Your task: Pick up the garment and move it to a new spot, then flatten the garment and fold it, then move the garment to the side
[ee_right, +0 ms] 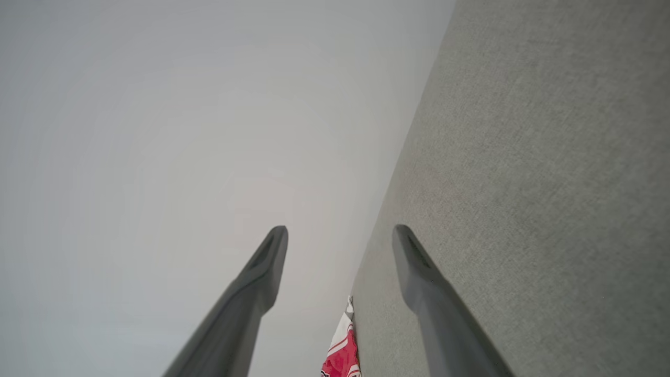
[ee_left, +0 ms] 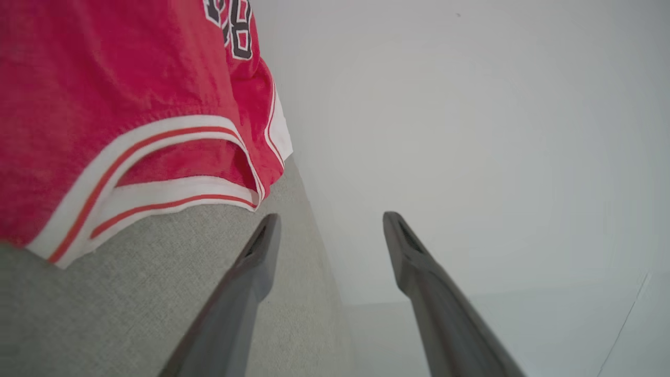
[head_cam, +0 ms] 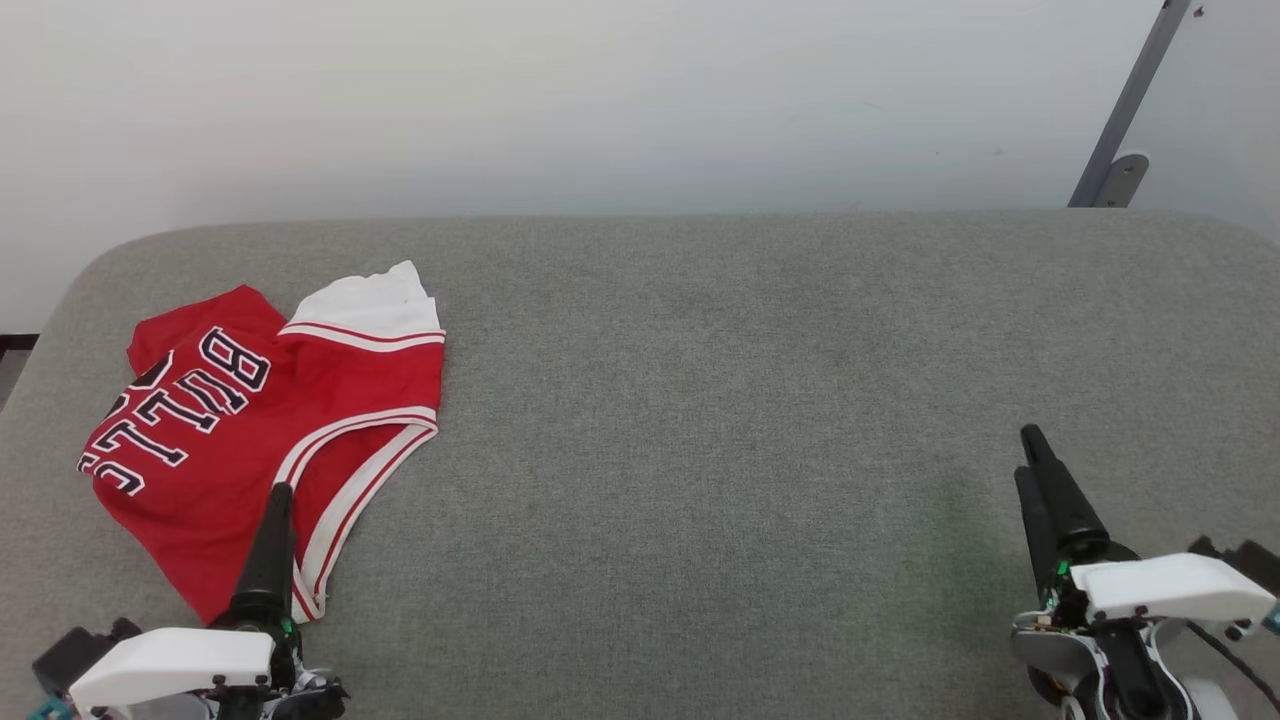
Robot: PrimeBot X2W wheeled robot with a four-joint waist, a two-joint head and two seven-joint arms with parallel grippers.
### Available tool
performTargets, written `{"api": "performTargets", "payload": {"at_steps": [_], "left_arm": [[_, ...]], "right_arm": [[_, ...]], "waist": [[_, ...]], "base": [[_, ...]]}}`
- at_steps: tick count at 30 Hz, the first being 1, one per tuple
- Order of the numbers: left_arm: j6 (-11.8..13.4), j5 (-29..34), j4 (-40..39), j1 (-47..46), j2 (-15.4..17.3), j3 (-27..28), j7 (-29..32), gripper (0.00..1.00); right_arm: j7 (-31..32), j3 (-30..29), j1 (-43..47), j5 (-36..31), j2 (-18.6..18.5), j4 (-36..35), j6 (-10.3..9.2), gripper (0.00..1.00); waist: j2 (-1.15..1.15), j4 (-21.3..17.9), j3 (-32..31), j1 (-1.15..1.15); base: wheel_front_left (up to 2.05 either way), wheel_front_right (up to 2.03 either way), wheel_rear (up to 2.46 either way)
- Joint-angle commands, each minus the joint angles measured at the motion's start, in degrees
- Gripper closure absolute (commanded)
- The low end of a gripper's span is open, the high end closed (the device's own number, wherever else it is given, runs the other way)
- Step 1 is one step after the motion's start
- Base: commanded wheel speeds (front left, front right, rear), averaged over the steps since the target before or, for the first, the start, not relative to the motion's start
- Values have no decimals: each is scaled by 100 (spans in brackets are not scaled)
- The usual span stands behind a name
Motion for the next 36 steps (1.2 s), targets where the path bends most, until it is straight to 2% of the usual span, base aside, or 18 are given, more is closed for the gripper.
{"api": "performTargets", "payload": {"at_steps": [1, 9, 10, 21, 36], "left_arm": [[25, 328, -123, -179, 57, 34, -63, 0], [112, 1608, -260, -163, 120, 87, -259, 0], [112, 1608, -260, -163, 120, 87, -259, 0], [278, 2992, -405, -139, 237, -22, -501, 0], [468, 4288, -548, -154, 429, -178, -804, 0]], "right_arm": [[-83, 100, -236, -176, -99, -45, 9, 0], [-308, 430, -487, -1049, -333, 93, 10, 0], [-308, 430, -487, -1049, -333, 93, 10, 0], [-553, 451, -698, -2655, -420, 110, 11, 0], [-859, 293, -874, -4586, -381, 166, 12, 0]], "waist": [[0, 2, 3, 0], [0, 16, 24, 0], [0, 16, 24, 0], [0, 36, 79, 0], [0, 50, 132, 0]], "base": [[0, 0, 0], [0, 0, 0], [0, 0, 0], [0, 0, 0], [0, 0, 0]]}}
